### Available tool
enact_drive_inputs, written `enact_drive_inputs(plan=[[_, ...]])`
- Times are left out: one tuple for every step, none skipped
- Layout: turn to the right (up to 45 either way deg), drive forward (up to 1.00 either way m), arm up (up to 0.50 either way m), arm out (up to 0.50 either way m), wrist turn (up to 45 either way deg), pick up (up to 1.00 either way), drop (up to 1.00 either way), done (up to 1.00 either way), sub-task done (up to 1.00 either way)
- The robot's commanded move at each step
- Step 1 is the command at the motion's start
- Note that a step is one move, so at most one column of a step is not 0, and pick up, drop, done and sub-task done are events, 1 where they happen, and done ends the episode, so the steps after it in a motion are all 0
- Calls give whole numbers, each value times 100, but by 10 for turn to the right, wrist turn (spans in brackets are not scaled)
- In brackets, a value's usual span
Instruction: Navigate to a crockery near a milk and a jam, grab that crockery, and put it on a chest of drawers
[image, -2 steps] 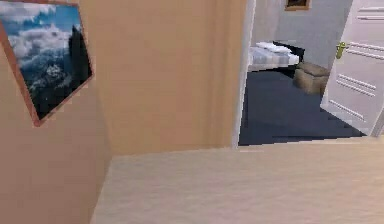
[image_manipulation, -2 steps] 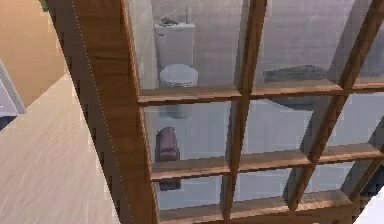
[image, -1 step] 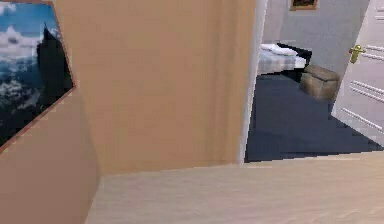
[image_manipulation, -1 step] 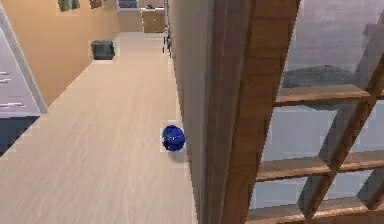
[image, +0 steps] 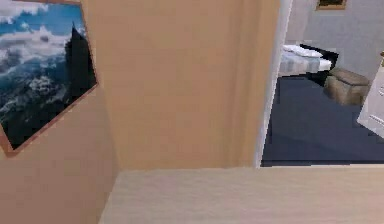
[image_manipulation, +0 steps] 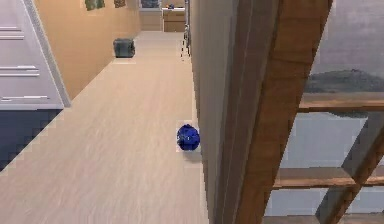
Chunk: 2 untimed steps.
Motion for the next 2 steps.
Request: enact_drive_inputs(plan=[[0, 45, 0, 0, 0, 0, 0, 0, 0], [450, 0, 0, 0, 0, 0, 0, 0, 0]])
